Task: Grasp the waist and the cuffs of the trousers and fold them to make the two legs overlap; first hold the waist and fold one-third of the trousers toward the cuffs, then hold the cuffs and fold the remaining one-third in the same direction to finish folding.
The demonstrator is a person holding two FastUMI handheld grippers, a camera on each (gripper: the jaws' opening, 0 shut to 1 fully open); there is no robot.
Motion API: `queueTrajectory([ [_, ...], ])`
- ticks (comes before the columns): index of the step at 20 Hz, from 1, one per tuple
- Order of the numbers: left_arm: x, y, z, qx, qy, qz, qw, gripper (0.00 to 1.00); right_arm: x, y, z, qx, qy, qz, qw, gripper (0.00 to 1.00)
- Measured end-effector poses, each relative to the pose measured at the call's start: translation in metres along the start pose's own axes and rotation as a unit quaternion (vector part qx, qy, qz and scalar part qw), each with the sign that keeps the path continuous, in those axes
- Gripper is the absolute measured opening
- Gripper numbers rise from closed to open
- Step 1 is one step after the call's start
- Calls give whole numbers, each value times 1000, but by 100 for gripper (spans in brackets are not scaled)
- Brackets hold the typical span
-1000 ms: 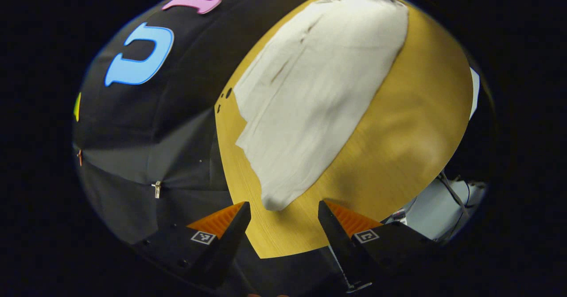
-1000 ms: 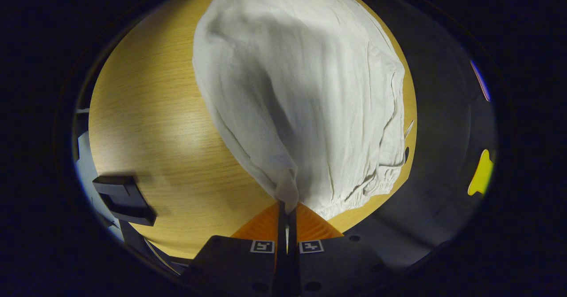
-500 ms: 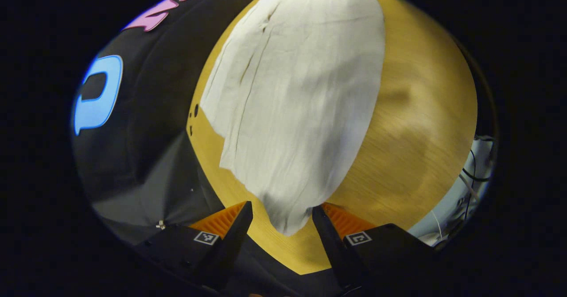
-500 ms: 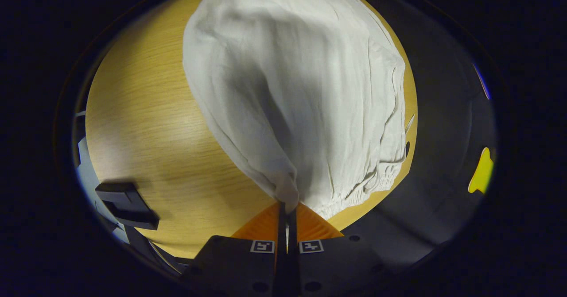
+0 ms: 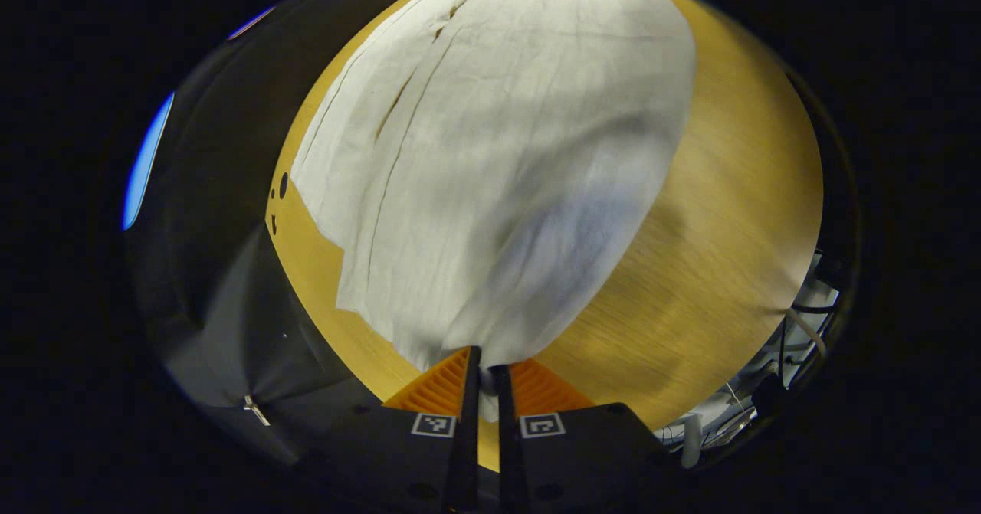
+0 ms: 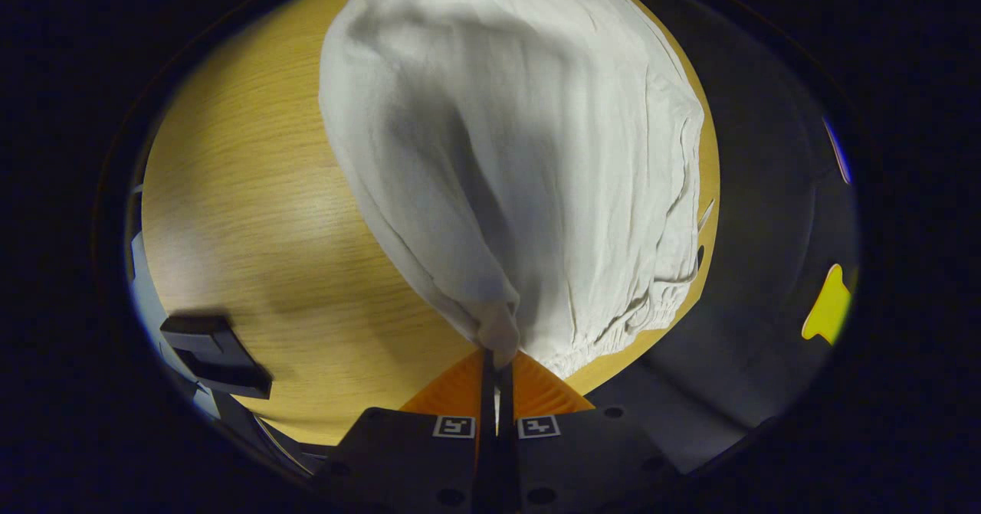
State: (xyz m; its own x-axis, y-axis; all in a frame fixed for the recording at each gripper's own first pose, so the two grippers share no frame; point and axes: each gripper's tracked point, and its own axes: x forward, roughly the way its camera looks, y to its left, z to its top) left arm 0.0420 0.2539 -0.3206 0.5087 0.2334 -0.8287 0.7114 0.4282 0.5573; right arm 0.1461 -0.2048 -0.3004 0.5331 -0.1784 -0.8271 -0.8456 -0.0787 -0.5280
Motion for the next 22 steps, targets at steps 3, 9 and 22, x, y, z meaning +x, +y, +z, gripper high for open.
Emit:
queueTrajectory([
  [3, -1, -2, -1, -11, 0, 13, 1000, 7, 1, 0, -1, 1, 0, -1, 1000, 5],
  [9, -7, 1, 1, -25, -13, 34, 999, 6, -2, -3, -4, 14, 0, -19, 1000, 5],
  [22, -67, 112, 40, -91, -89, 129, 983, 5, -50, -101, -9, 225, -33, -99, 969, 5],
])
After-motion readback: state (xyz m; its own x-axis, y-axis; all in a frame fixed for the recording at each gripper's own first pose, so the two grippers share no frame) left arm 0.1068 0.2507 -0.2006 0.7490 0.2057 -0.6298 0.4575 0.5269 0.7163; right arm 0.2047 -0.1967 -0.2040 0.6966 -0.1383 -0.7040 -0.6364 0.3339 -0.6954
